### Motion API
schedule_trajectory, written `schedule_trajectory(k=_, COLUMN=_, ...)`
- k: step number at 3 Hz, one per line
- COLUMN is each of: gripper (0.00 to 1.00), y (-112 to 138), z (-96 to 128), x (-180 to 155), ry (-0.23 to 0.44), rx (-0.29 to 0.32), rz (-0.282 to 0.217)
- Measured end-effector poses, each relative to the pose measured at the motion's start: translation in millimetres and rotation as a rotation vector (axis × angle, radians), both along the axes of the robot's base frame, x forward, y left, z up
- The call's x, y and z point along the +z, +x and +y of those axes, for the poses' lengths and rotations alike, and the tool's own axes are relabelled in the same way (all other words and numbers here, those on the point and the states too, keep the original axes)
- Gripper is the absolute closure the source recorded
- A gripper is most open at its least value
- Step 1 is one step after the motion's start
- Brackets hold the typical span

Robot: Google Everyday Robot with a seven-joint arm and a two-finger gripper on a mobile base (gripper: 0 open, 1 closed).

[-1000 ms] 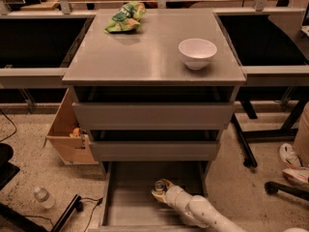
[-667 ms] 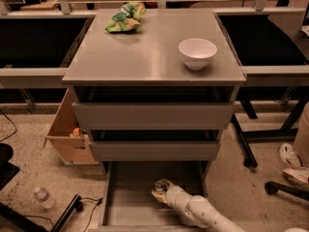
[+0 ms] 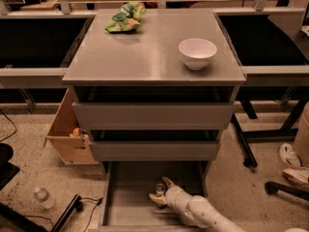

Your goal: Place green can into bottom drawer

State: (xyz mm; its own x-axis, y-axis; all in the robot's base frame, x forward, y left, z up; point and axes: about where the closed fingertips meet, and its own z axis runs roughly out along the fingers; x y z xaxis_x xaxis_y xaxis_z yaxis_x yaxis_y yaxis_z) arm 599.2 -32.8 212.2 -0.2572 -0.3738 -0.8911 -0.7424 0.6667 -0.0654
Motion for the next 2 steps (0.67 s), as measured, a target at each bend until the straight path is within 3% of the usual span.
schedule_trajectory(k=2, gripper=0.00, y=0.0, z=0.1, x=0.0, ry=0.000, rx=0.000, rz=0.000)
